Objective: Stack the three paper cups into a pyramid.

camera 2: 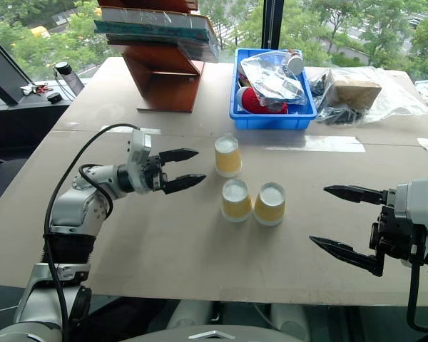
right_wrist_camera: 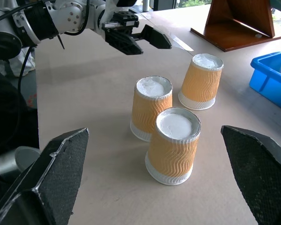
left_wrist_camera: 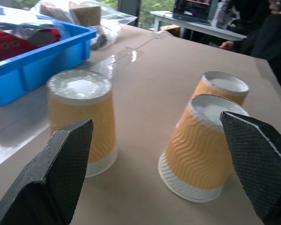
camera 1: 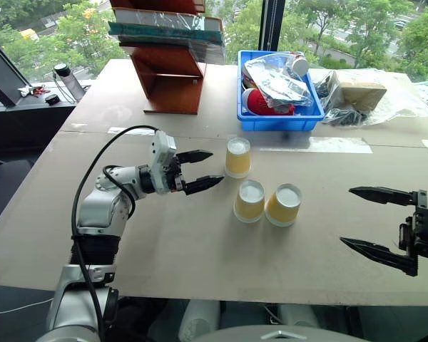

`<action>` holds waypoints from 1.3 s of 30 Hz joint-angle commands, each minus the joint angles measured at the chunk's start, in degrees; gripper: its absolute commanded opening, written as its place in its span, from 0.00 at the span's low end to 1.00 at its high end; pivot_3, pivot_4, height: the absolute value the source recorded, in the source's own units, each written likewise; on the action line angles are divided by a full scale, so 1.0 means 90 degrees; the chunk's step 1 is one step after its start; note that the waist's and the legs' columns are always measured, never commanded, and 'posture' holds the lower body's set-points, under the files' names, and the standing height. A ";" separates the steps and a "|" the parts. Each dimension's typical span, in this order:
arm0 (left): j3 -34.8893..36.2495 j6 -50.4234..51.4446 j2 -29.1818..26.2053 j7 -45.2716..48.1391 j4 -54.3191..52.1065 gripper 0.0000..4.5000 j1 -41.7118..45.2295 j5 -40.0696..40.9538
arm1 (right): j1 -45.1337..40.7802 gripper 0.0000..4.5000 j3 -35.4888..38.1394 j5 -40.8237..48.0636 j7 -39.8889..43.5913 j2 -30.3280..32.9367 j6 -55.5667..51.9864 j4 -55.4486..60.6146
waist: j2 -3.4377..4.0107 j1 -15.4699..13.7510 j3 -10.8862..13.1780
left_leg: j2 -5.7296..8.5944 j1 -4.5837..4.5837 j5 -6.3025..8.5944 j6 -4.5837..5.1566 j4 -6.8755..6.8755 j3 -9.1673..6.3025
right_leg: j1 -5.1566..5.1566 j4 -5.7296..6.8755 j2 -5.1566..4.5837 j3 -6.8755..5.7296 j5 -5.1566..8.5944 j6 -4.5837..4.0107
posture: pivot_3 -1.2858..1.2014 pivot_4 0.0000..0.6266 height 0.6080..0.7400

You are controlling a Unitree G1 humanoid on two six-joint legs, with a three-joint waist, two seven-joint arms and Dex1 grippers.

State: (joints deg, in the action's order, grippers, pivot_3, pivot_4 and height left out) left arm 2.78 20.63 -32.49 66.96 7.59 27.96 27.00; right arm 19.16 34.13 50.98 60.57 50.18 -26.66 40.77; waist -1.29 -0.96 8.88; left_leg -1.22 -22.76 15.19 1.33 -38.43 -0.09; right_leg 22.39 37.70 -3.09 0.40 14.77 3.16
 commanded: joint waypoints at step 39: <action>-0.0682 -0.2975 0.1395 -0.0155 0.4403 0.60 0.2229 -0.1663 | 0.0679 1.00 0.0946 0.0373 -0.1264 -0.0836 0.0300 0.0873 | -0.0009 0.0020 0.0006 | 0.0002 -0.0004 0.0000 0.0000 0.0005 -0.0004 | 0.0004 0.0002 0.0007 0.0000 0.0000 0.0001 | 0.52 0.24 1.00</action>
State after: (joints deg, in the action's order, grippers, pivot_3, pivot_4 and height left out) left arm -4.46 -4.50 -19.99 65.17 46.84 46.97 12.25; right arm 25.09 40.27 54.23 49.88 42.88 -25.33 46.84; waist -1.37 -0.78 8.94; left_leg -1.20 -22.79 15.19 1.33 -38.39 -0.13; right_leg 22.43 37.71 -3.03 0.40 14.77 3.17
